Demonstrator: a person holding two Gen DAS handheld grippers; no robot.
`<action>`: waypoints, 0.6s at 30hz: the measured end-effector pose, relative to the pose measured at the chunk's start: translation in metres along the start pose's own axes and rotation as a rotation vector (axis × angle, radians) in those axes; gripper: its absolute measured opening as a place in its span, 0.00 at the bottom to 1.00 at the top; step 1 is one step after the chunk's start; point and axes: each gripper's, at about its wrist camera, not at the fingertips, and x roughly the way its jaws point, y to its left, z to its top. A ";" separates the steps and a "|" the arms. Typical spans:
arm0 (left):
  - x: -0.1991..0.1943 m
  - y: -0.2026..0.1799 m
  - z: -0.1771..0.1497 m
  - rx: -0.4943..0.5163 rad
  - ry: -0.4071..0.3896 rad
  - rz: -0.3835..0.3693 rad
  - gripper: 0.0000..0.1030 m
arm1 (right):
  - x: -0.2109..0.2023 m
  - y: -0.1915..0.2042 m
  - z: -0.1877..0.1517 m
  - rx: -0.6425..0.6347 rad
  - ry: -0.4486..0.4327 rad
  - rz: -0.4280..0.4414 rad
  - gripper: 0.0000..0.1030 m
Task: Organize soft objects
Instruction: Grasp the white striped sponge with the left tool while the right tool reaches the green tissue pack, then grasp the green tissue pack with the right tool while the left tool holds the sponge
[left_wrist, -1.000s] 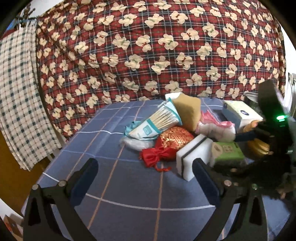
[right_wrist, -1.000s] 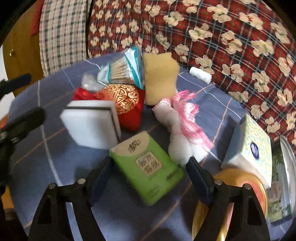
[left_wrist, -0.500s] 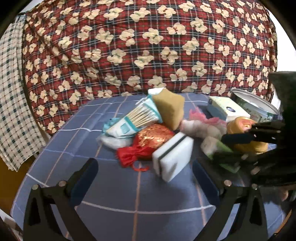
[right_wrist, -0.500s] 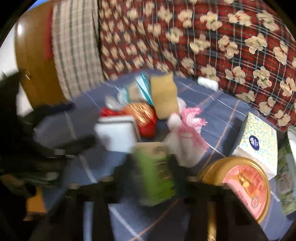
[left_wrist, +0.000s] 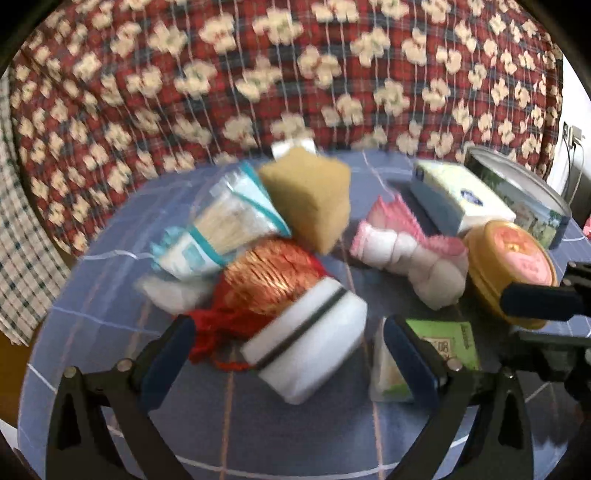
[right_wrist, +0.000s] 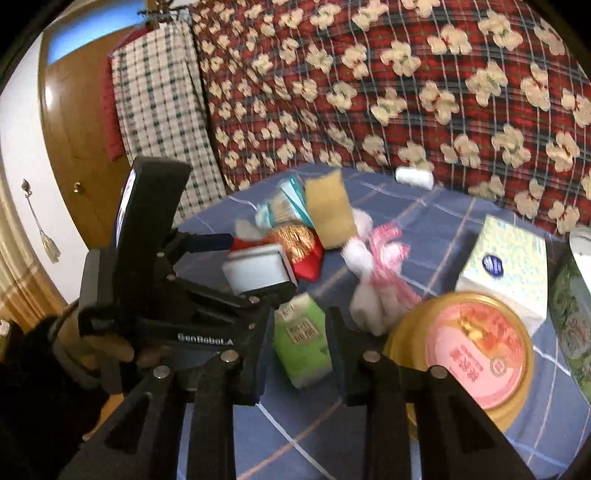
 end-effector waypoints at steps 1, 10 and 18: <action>0.003 0.000 0.000 -0.002 0.014 -0.006 0.92 | 0.001 -0.005 -0.003 0.023 0.015 0.014 0.31; 0.006 0.025 -0.004 -0.162 0.018 -0.170 0.47 | -0.002 0.001 -0.034 0.039 0.079 0.007 0.71; -0.042 0.036 -0.012 -0.121 -0.093 -0.125 0.47 | 0.038 0.011 -0.011 -0.034 0.167 -0.091 0.71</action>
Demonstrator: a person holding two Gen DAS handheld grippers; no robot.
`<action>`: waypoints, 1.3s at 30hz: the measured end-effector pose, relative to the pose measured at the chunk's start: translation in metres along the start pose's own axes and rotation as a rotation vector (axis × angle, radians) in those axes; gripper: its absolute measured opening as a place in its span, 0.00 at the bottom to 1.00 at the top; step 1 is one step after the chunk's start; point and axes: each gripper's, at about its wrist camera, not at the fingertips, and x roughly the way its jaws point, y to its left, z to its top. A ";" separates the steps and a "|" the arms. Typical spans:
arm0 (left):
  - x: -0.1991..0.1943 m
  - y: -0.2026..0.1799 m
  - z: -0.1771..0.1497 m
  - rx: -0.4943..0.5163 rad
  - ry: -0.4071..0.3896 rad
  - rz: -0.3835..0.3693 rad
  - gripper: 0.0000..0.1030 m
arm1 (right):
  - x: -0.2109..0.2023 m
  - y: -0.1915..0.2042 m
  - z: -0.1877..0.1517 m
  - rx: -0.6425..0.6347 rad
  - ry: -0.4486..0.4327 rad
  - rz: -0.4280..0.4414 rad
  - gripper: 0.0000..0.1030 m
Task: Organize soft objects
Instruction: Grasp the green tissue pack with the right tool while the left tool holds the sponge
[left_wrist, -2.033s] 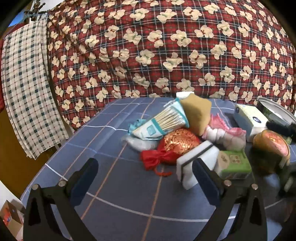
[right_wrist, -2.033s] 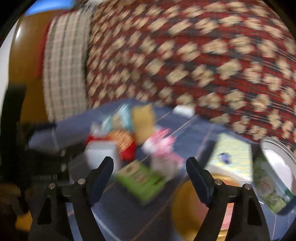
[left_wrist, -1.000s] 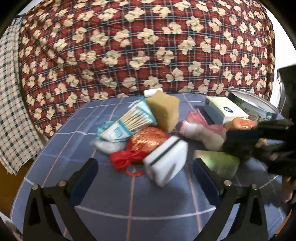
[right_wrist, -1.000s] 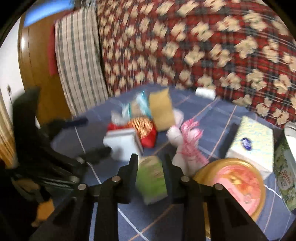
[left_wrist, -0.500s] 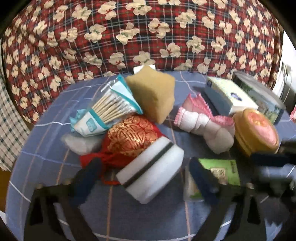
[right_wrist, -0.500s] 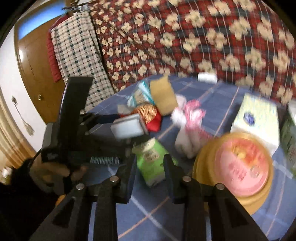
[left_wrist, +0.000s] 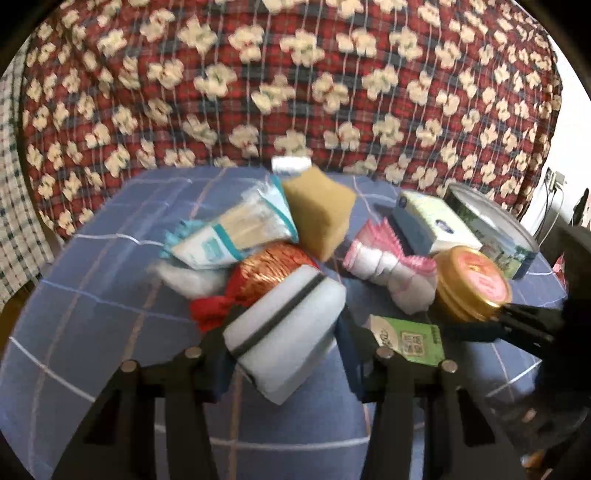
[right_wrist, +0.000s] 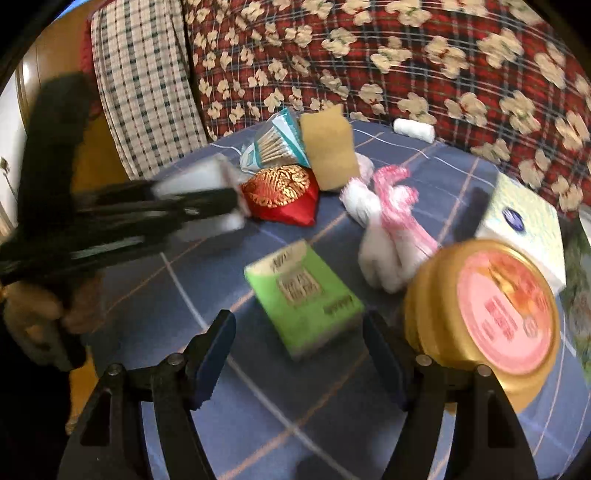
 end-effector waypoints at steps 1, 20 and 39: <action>-0.005 0.004 0.001 -0.005 -0.009 0.004 0.48 | 0.004 0.003 0.005 -0.007 0.003 -0.020 0.71; -0.024 0.025 0.004 -0.072 -0.050 0.041 0.52 | 0.000 0.000 0.000 0.047 -0.093 0.066 0.60; -0.020 -0.003 0.007 -0.026 -0.046 0.044 0.52 | -0.007 -0.016 -0.001 0.239 -0.084 0.137 0.80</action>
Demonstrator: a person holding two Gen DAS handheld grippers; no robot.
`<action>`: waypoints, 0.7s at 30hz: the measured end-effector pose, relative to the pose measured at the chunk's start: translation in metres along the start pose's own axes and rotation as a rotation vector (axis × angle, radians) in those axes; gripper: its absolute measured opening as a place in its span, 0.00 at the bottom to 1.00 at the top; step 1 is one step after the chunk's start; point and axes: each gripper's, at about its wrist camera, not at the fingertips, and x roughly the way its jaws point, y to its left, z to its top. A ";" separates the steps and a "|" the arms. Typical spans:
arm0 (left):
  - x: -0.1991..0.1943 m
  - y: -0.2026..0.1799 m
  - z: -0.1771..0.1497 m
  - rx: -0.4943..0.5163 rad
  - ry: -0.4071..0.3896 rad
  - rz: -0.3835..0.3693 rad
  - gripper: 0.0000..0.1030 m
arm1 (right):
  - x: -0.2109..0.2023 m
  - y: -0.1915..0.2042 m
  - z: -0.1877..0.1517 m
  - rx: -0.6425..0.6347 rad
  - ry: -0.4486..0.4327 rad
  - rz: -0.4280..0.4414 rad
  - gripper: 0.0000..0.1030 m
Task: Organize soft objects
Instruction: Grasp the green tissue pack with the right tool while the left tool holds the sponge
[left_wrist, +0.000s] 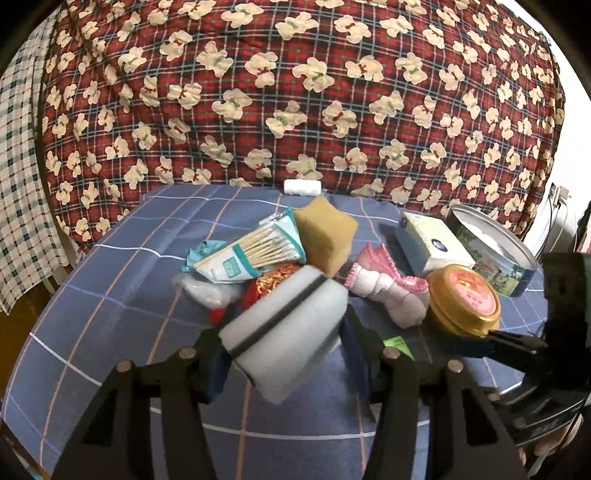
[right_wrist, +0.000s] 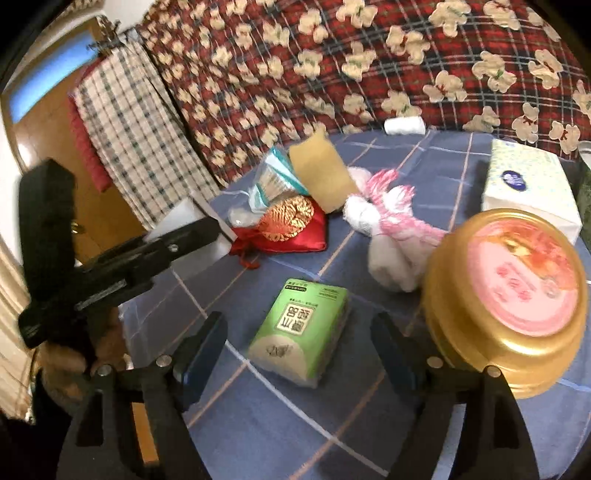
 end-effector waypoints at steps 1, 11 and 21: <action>0.000 0.001 0.000 0.001 0.000 0.002 0.52 | 0.008 0.008 0.002 -0.021 0.013 -0.042 0.79; -0.001 0.009 -0.002 -0.016 -0.005 0.001 0.52 | 0.033 0.027 0.000 -0.139 0.111 -0.186 0.56; -0.005 -0.010 0.001 0.016 -0.020 -0.017 0.52 | -0.030 0.005 -0.001 -0.044 -0.049 -0.100 0.52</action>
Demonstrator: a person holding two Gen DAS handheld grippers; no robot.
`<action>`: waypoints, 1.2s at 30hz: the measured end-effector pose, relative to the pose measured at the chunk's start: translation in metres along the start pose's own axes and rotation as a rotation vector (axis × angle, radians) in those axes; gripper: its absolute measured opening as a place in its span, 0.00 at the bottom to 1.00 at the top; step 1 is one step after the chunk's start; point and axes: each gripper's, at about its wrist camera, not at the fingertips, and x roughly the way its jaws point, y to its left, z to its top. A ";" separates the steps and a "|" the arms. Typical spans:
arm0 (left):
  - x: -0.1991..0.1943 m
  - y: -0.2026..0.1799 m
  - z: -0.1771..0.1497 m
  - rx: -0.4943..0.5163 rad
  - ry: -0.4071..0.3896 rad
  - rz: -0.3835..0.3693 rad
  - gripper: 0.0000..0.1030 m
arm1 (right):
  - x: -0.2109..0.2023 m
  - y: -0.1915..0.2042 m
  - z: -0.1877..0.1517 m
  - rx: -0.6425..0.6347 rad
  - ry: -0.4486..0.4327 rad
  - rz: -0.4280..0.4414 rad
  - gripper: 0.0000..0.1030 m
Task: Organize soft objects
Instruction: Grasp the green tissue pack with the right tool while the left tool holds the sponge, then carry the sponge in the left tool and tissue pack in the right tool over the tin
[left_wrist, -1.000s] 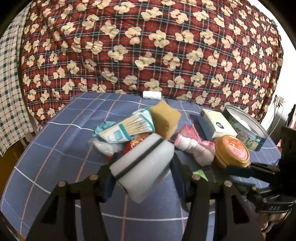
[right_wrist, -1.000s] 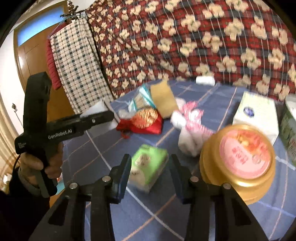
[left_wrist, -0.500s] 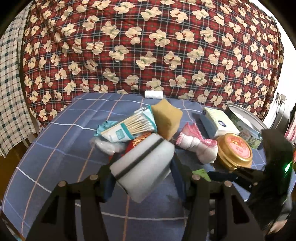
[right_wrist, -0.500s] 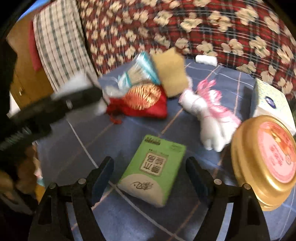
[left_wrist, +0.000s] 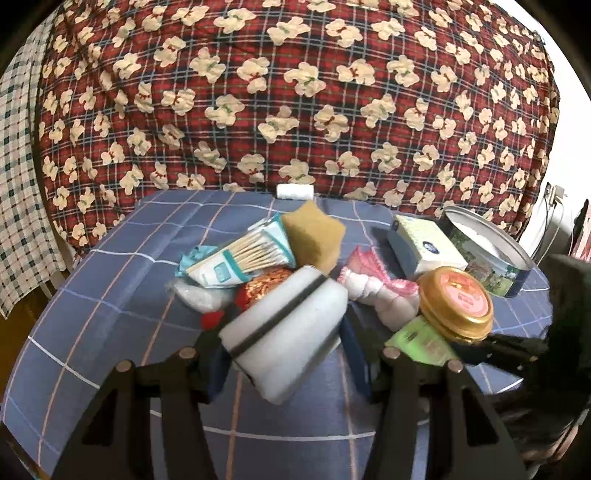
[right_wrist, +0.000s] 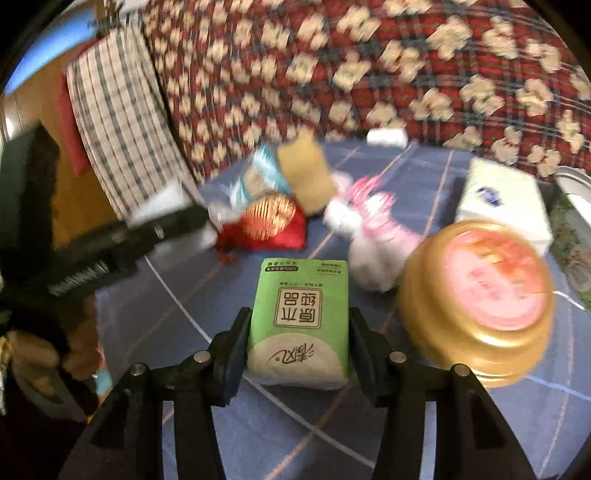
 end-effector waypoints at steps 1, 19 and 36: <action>0.000 -0.003 0.001 0.005 -0.003 -0.003 0.52 | -0.007 -0.004 0.001 0.007 -0.023 0.000 0.51; 0.001 -0.027 0.002 0.048 -0.005 -0.013 0.52 | -0.030 -0.027 -0.005 0.056 -0.095 0.018 0.52; 0.008 -0.104 0.039 0.145 -0.099 -0.136 0.52 | -0.130 -0.111 0.010 0.127 -0.305 -0.228 0.52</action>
